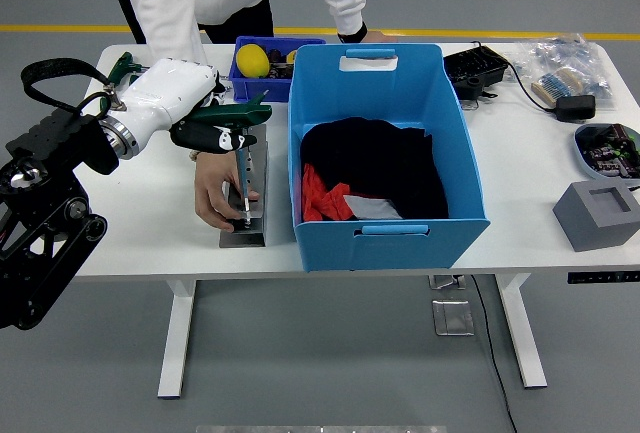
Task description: Lift tool from toolbox,place it in box,lift tool from toolbox,place it in box
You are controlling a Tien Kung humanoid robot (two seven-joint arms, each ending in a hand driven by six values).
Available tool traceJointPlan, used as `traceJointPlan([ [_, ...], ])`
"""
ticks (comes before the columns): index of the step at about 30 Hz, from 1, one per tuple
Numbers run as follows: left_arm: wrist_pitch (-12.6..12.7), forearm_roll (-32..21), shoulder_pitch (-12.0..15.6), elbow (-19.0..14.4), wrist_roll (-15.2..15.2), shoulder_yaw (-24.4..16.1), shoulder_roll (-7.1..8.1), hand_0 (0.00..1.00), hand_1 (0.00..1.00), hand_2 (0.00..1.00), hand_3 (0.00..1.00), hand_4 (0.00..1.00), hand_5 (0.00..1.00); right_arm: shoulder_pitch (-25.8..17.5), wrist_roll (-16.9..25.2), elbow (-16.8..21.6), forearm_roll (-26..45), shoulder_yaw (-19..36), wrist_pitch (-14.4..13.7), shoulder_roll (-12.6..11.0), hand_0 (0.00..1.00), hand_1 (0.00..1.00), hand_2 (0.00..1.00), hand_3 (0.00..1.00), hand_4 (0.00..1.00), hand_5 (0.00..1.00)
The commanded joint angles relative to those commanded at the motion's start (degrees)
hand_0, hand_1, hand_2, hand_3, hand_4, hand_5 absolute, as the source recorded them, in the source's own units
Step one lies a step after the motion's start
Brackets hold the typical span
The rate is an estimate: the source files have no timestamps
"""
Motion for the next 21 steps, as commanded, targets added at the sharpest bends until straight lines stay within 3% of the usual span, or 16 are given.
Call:
traceJointPlan([
  [12,-1.3,0.0,-2.2,-1.3,0.8,0.4,0.2,0.111,0.002,0.002,0.055,0.865,0.572,0.0,0.0,0.0,-0.2,0.2,0.0,0.0,0.725,0.716,0.78,0.66,0.897,0.71],
  [21,-3.6,0.0,-4.5,-2.0,3.1,0.7,0.82,0.111,0.002,0.002,0.055,0.86,0.567,0.0,-0.1,0.0,-0.2,0.2,0.0,0.0,0.724,0.717,0.78,0.66,0.897,0.707],
])
